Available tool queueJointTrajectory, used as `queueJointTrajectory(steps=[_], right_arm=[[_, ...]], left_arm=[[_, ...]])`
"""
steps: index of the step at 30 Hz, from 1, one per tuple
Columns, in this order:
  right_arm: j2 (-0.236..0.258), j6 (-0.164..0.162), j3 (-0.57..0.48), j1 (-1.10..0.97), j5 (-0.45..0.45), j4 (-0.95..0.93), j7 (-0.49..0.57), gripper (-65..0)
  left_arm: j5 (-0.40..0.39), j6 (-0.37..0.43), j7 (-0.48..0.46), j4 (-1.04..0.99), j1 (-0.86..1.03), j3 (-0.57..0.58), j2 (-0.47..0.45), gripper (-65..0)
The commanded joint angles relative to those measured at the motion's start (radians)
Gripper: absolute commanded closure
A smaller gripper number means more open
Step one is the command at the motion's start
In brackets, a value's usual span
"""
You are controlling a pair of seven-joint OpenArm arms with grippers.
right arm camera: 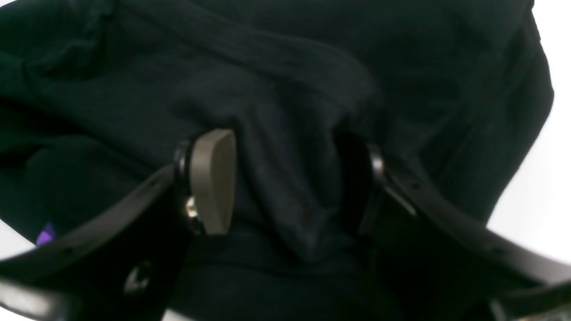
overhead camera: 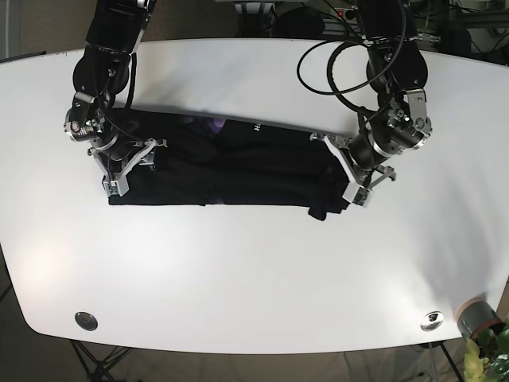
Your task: Fold the T-shirt properly
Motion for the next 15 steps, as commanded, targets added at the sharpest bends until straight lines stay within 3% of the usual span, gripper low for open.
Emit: queueJointTrajectory(steps=[1,15], right_arm=[[0.007,0.002,0.000,0.008,0.017,0.026,0.013,-34.9],[0.007,0.002,0.000,0.003,0.017,0.026,0.013,-34.9]], left_arm=[[-0.019,0.028,-0.026,0.007,-0.019,0.025,0.025,-2.2],[-0.019,0.039,-0.026,-0.177,-0.114,0.109,0.128,-2.2]])
